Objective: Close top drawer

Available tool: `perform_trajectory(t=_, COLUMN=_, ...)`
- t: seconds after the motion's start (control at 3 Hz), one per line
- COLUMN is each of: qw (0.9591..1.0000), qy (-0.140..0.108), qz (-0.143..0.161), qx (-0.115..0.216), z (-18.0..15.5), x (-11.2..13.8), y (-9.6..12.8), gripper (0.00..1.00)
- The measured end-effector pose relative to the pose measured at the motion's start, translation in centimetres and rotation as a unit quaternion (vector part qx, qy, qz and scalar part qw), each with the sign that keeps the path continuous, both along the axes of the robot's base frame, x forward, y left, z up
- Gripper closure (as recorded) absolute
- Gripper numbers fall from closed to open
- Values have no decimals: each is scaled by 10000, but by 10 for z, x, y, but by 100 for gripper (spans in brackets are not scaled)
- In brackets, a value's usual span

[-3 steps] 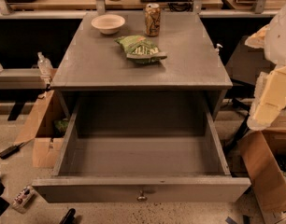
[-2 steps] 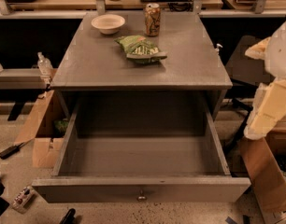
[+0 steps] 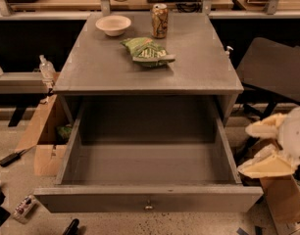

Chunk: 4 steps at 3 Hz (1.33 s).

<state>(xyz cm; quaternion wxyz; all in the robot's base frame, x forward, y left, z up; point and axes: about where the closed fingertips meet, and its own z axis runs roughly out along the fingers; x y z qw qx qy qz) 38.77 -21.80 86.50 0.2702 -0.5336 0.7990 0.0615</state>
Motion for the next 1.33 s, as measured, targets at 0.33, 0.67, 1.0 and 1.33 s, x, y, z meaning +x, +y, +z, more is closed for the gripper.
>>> perform_trajectory(t=0.33, qw=9993, qy=144, qz=-271, qx=190, z=-67, x=-20, y=-1, gripper=66)
perform_trajectory(t=0.67, qw=9965, qy=668, qz=-491, qx=65, z=-144, x=-63, y=-1, gripper=96)
perform_trajectory(t=1.0, qw=9940, qy=935, qz=-571, qx=-46, z=-172, x=-83, y=-2, gripper=100)
perform_trajectory(t=1.33, qw=9937, qy=970, qz=-551, qx=-29, z=-178, x=-85, y=1, gripper=100)
